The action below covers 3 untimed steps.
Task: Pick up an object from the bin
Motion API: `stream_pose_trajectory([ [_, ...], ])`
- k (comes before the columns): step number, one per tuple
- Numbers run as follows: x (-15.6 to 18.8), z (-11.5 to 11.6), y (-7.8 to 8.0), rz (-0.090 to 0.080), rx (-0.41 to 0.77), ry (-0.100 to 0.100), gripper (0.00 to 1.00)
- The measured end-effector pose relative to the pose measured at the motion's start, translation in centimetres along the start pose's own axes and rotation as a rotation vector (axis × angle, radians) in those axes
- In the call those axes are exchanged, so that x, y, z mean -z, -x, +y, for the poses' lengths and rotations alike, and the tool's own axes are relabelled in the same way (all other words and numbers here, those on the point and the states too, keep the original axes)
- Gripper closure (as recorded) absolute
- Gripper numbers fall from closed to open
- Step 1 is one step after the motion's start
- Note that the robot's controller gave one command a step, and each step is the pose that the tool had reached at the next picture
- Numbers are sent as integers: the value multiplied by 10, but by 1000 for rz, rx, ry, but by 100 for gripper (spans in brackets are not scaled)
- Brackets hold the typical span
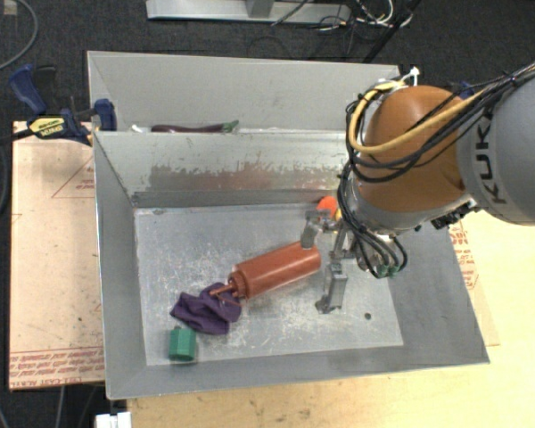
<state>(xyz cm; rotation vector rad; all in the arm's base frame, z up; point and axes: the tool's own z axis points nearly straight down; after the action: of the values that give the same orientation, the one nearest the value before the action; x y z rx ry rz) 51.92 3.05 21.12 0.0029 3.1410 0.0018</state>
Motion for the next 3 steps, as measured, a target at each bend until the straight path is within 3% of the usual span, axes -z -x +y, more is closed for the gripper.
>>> stream_pose_trajectory([
  [1, 0, 0, 0, 0, 0, 0, 0],
  [2, -31, 28, 21, -9, 60, -1, 0],
  [3, -81, 46, 19, -3, 184, 1, 0],
])
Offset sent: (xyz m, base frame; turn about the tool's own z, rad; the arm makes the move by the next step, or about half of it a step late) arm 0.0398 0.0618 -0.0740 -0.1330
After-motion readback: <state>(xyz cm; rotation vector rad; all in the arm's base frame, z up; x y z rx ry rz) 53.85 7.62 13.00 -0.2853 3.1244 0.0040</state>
